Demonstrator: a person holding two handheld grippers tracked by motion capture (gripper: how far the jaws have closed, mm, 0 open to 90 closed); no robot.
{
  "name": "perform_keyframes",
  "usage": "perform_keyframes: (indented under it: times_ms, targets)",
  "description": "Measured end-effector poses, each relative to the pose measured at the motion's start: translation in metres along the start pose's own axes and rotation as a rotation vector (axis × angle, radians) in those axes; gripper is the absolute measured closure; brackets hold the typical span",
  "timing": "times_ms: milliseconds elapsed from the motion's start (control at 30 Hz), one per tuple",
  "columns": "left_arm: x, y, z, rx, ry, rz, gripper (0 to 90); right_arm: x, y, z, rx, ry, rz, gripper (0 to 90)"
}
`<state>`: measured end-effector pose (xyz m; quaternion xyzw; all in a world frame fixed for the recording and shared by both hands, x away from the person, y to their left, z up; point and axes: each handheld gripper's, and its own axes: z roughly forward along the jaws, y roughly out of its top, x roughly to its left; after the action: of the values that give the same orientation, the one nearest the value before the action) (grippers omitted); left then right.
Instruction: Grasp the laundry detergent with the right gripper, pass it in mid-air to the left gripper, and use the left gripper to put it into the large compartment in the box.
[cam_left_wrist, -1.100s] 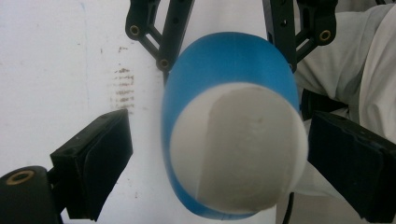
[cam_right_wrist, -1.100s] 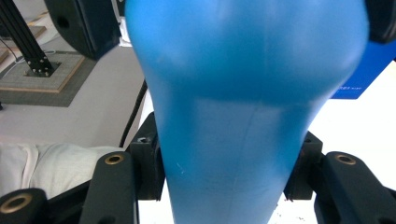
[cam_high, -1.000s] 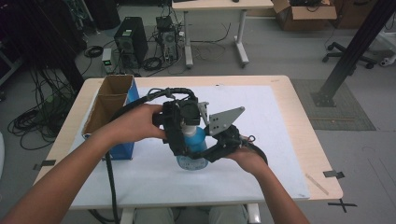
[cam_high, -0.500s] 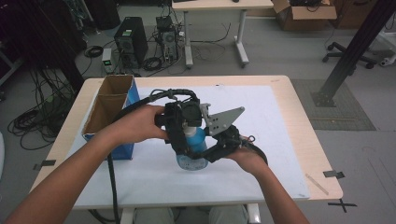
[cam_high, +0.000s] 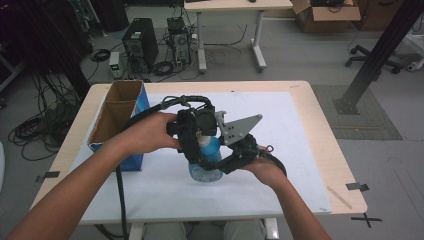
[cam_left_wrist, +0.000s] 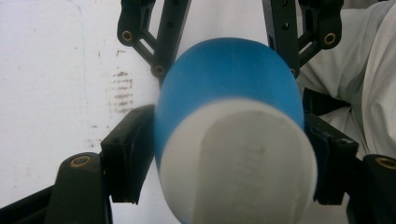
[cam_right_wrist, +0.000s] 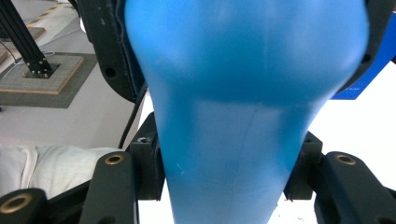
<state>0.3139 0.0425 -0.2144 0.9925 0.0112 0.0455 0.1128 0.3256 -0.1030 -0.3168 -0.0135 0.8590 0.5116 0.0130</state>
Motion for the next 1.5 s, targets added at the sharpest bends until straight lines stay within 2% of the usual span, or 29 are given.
perform_keyframes:
  times_ms: [533, 900, 1100, 1133, 1200, 1333, 1500]
  targets:
    - [-0.001, 0.0, -0.002, -0.008, 0.0, 0.003, 37.3, 0.0, -0.001, 0.0, 0.0, 0.001, 0.001, 44.3]
    - [-0.003, 0.002, -0.004, -0.015, 0.011, 0.009, 37.9, 0.001, 0.0, -0.002, -0.009, 0.003, -0.002, 44.0]
    - [-0.002, 0.003, -0.01, -0.022, 0.016, -0.002, 38.0, 0.0, 0.001, -0.005, -0.026, 0.001, 0.006, 41.1]
    - [-0.002, 0.002, -0.011, -0.023, 0.021, -0.002, 38.0, 0.0, 0.0, -0.006, -0.033, -0.008, 0.017, 35.1]
    - [-0.001, 0.001, -0.014, -0.022, 0.024, -0.014, 38.0, -0.002, -0.003, -0.014, -0.029, -0.012, 0.048, 28.9]
    - [0.003, -0.003, -0.017, -0.007, 0.039, -0.051, 38.0, -0.001, -0.008, -0.024, -0.019, -0.03, 0.061, 24.4]
    - [0.008, -0.007, -0.019, 0.022, 0.069, -0.09, 37.9, 0.001, -0.014, -0.048, 0.009, -0.09, 0.073, 20.1]
